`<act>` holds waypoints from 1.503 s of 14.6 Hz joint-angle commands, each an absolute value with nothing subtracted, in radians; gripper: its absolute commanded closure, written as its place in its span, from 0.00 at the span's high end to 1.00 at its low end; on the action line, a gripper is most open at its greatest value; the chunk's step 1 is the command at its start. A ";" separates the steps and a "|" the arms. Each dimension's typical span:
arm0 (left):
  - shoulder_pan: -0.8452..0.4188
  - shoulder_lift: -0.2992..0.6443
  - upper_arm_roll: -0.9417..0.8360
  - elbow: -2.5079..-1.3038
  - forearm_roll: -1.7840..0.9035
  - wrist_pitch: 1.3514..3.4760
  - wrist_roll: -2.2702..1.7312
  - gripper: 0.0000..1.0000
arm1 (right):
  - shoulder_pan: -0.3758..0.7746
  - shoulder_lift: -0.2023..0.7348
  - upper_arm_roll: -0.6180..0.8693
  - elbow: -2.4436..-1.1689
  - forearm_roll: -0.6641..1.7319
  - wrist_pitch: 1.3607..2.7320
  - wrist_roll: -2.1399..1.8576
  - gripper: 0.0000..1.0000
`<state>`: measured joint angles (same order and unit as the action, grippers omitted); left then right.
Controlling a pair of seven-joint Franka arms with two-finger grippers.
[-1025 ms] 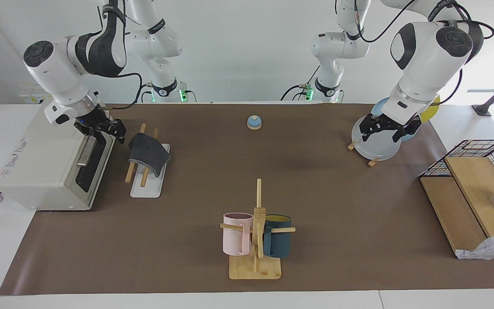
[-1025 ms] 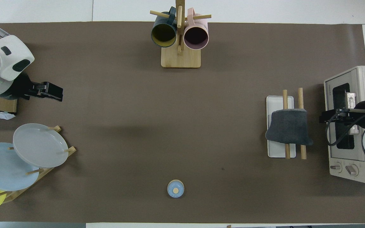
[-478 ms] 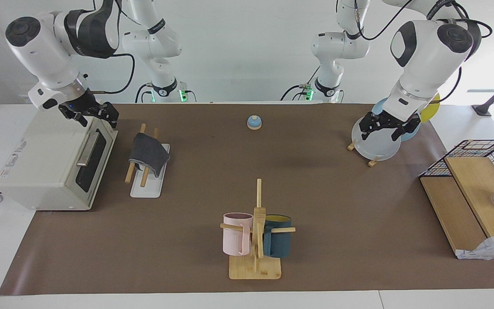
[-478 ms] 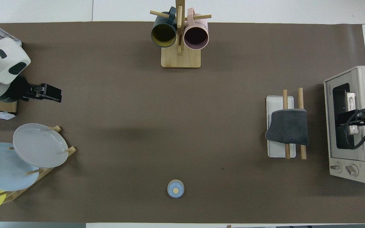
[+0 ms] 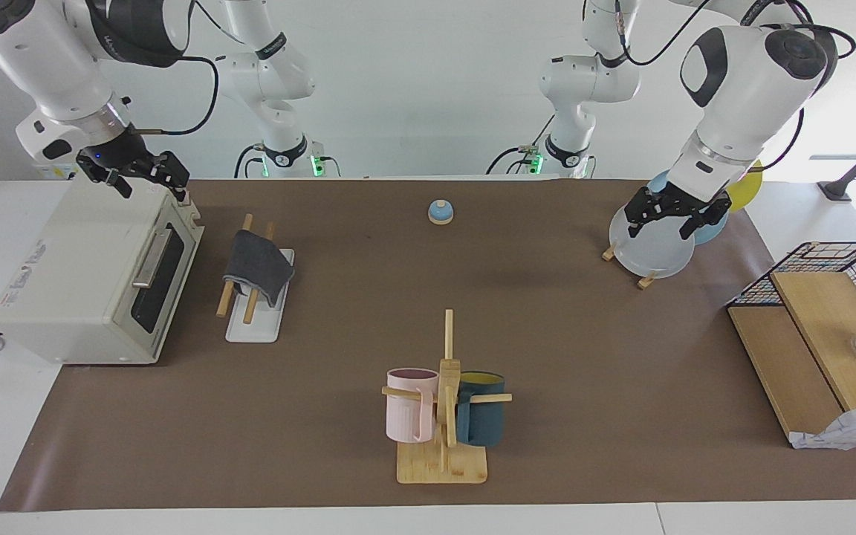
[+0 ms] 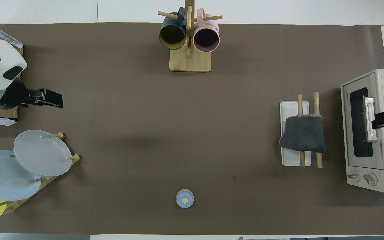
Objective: Fold towel and hang on rack
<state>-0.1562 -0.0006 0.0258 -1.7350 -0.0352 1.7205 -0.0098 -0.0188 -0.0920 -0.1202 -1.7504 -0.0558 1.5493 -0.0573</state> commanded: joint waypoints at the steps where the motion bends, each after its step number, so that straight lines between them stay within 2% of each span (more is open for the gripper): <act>1: -0.170 -0.026 0.037 -1.759 -0.048 1.720 -0.006 1.00 | -0.017 -0.019 -0.100 -1.664 -0.051 1.496 -0.091 1.00; 4: -0.169 -0.028 0.038 -1.759 -0.048 1.720 -0.009 1.00 | -0.002 0.058 -0.115 -1.510 -0.049 1.355 -0.091 1.00; 6: -0.169 -0.028 0.038 -1.758 -0.046 1.720 -0.014 1.00 | 0.006 0.080 -0.124 -1.480 -0.051 1.348 -0.091 1.00; 10: -0.135 -0.020 0.009 -1.746 -0.046 1.684 -0.008 1.00 | 0.025 0.037 -0.120 -1.506 -0.043 1.338 -0.083 1.00; 14: -0.127 -0.018 -0.006 -1.727 -0.046 1.675 -0.009 1.00 | 0.028 -0.023 -0.123 -1.584 -0.037 1.348 -0.077 1.00; 17: -0.126 -0.025 -0.005 -1.732 -0.048 1.681 -0.008 1.00 | 0.026 -0.014 -0.115 -1.572 -0.035 1.409 -0.037 1.00; 22: -0.126 -0.026 -0.005 -1.733 -0.048 1.680 -0.011 1.00 | 0.014 -0.003 -0.138 -1.543 -0.021 1.384 -0.025 1.00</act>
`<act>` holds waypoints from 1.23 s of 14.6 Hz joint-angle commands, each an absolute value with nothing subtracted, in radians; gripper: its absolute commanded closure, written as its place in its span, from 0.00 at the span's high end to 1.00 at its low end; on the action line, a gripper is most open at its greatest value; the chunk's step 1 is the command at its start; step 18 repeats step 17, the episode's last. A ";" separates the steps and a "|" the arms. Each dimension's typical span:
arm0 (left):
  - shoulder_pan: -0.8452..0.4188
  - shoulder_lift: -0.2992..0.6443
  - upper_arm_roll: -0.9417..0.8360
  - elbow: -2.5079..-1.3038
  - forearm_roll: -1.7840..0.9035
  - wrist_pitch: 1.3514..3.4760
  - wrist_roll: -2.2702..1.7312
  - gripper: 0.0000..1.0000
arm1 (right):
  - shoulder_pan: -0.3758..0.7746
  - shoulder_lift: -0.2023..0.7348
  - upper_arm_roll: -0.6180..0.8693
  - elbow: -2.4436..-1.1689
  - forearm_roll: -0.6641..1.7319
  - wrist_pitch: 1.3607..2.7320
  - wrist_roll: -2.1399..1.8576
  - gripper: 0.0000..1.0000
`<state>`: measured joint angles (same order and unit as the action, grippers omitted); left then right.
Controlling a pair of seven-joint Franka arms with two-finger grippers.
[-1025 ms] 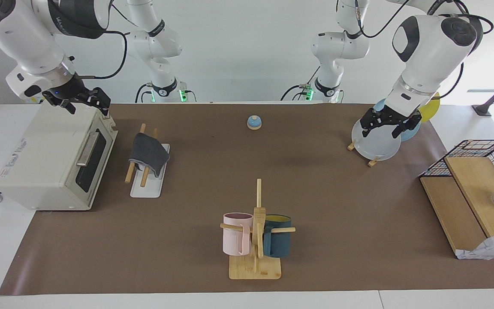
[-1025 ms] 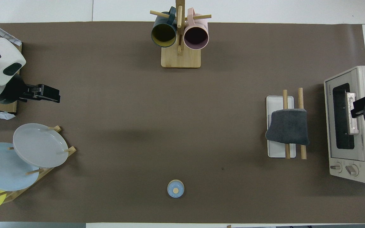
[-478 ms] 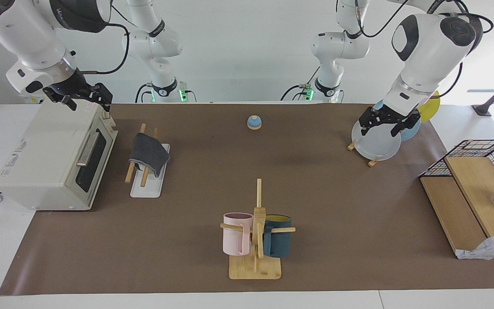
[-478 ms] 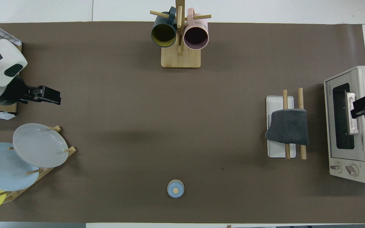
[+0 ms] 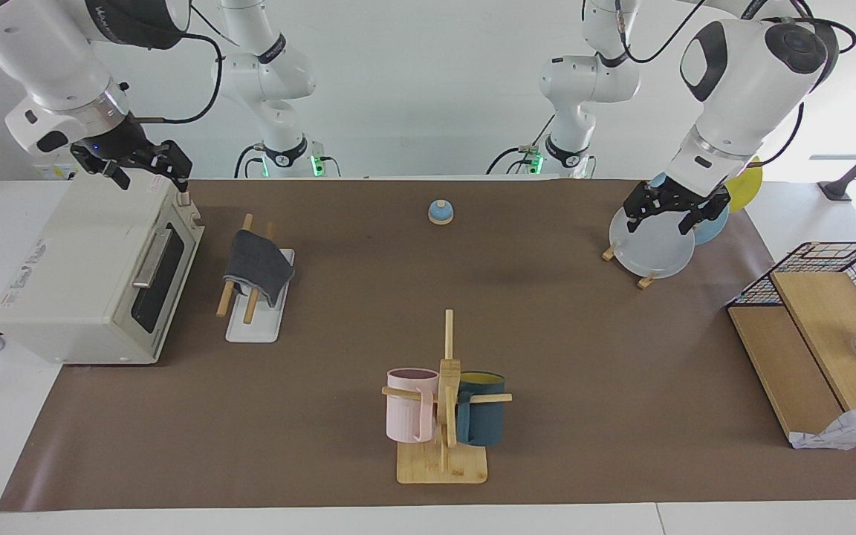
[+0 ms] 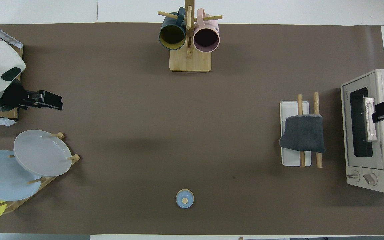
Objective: Fold towel and hang on rack
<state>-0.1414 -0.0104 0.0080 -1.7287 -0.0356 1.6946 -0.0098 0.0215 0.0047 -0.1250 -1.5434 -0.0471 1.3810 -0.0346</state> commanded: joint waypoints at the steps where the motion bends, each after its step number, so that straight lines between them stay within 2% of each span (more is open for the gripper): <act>1: -0.127 -0.026 -0.005 -1.733 -0.048 1.675 -0.012 1.00 | 0.012 -0.003 -0.138 -1.536 -0.020 1.367 -0.025 1.00; 6: -0.130 -0.035 -0.003 -1.701 -0.046 1.617 -0.017 1.00 | 0.014 0.002 -0.134 -1.534 -0.014 1.373 -0.031 1.00; 8: -0.130 -0.035 -0.003 -1.700 -0.046 1.615 -0.017 1.00 | 0.017 -0.005 -0.135 -1.595 -0.006 1.420 -0.028 1.00; 18: -0.127 -0.035 -0.003 -1.700 -0.046 1.618 -0.017 1.00 | 0.020 0.011 -0.135 -1.577 -0.005 1.430 -0.026 1.00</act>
